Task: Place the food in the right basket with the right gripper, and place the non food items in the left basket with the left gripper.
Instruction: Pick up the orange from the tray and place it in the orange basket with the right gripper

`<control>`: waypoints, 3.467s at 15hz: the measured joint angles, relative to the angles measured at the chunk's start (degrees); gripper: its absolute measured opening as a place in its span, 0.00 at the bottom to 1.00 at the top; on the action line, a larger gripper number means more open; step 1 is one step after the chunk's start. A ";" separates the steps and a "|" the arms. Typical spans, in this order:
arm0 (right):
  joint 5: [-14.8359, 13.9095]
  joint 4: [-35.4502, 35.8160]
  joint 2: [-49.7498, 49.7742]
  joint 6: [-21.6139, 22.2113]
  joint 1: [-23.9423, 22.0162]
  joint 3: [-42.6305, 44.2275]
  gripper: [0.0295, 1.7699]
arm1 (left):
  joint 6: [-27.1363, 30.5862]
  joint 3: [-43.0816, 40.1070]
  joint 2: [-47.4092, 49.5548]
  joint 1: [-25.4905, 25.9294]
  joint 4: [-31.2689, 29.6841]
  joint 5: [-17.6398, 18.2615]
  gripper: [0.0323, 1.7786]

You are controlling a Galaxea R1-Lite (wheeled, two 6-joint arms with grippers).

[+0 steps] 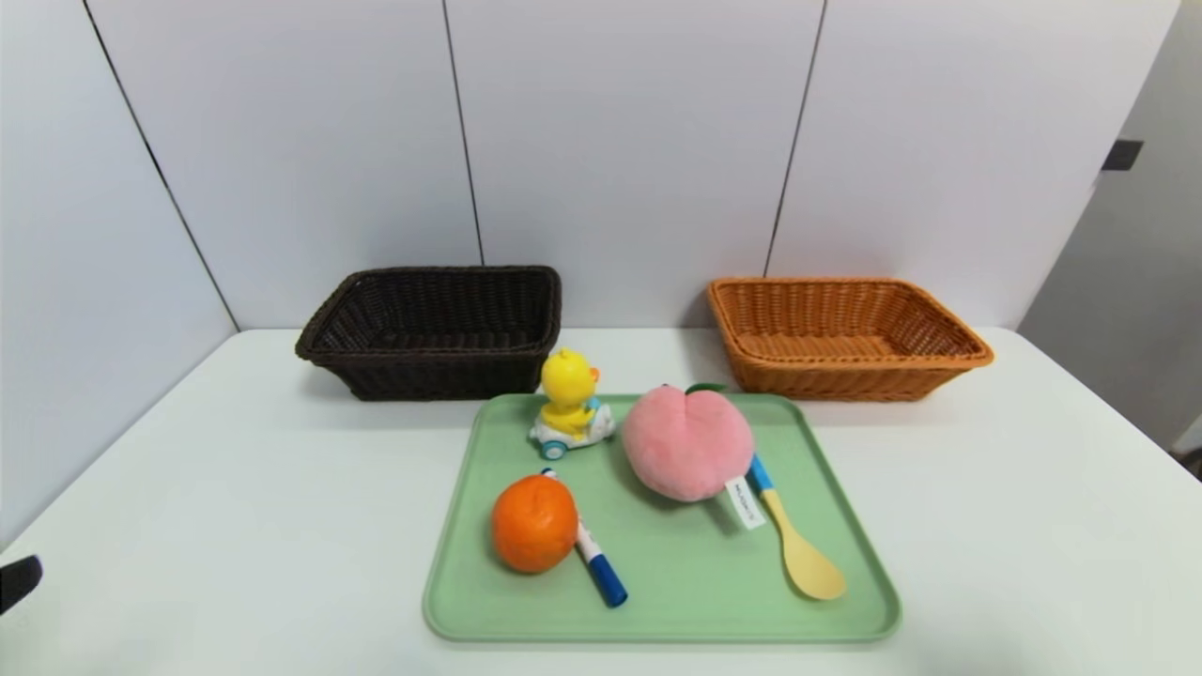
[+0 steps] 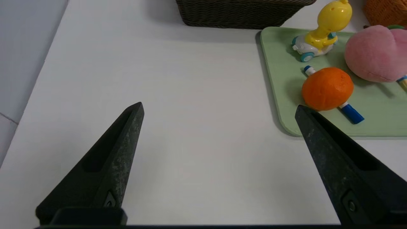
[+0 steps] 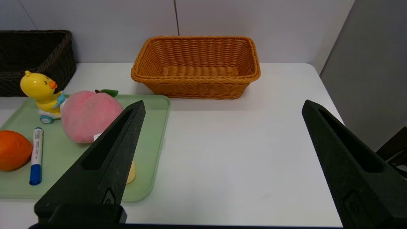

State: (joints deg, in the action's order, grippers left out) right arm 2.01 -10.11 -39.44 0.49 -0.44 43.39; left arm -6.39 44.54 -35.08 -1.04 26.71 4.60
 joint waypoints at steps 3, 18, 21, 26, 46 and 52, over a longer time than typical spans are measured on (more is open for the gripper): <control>2.89 -0.39 -9.90 -0.35 0.09 4.22 0.96 | 0.41 6.11 -12.04 -0.20 -0.01 4.80 0.95; 9.14 -7.62 -37.30 -0.60 29.38 18.82 0.96 | 0.88 12.13 -26.12 -12.24 4.53 0.85 0.95; 9.12 -7.67 -42.26 -0.51 34.63 22.27 0.96 | -0.17 11.82 -25.00 -12.15 5.97 -1.27 0.95; 5.10 -10.68 -51.47 -0.35 42.78 31.98 0.96 | -1.07 11.81 -24.22 -12.15 6.83 -3.50 0.95; -3.39 -16.76 -78.78 2.56 54.98 52.70 0.96 | -1.96 11.72 -23.98 -12.06 7.80 -3.69 0.95; -3.41 -16.81 -82.34 2.21 55.35 54.05 0.96 | -1.99 10.91 -23.70 -12.06 7.79 -3.66 0.95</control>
State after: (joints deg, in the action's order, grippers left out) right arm -1.40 -26.92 -121.77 2.69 54.91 97.44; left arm -8.37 55.45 -58.78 -13.09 34.50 0.94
